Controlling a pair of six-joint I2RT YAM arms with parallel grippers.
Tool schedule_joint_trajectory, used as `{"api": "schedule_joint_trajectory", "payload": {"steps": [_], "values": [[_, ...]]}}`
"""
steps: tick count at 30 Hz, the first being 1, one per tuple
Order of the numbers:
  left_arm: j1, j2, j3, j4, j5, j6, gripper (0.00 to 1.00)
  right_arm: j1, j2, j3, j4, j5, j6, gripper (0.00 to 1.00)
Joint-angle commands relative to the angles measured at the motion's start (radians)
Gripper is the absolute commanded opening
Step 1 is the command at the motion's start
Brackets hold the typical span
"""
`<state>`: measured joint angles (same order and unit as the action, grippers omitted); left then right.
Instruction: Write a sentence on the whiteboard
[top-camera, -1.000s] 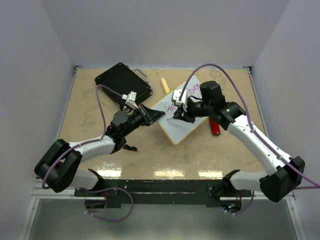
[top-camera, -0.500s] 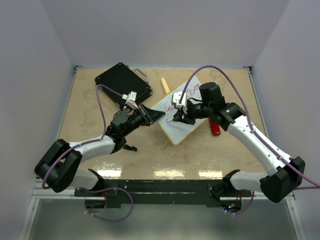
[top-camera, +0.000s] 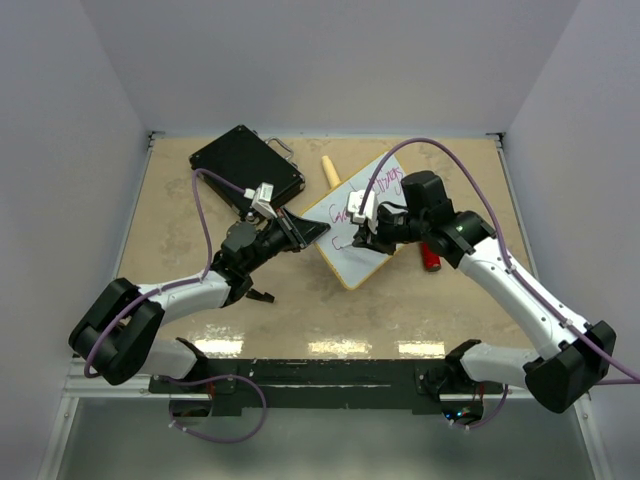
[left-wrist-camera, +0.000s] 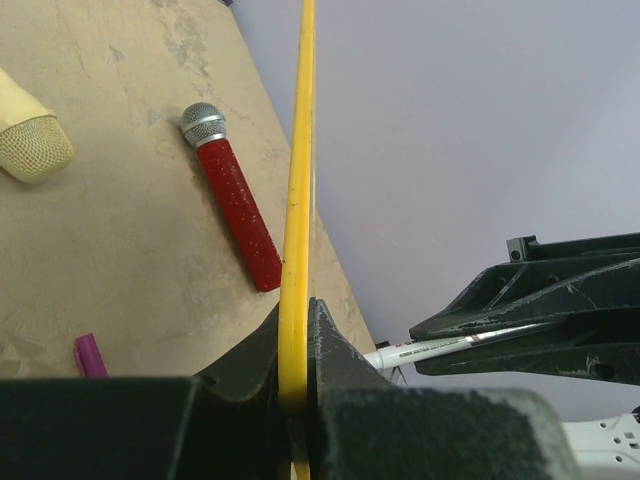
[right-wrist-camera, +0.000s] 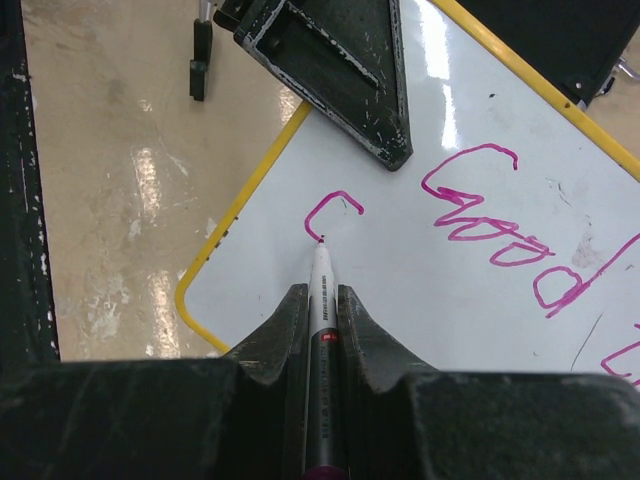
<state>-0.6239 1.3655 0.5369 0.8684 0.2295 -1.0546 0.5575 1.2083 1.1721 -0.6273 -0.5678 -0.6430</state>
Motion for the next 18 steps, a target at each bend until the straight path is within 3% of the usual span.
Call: {"api": "schedule_joint_trajectory", "payload": {"steps": [1,10,18], "values": [[-0.005,-0.055,0.043,0.208,0.021,-0.031,0.0,0.001,-0.007,0.023,0.008,0.071,0.006,0.0],[-0.005,-0.054,0.038,0.215,0.031,-0.031,0.0,0.001,0.031,0.073,0.021,0.042,0.0,0.0],[-0.005,-0.052,0.034,0.222,0.037,-0.031,0.0,-0.005,0.04,0.075,0.075,0.134,0.055,0.0]]}}
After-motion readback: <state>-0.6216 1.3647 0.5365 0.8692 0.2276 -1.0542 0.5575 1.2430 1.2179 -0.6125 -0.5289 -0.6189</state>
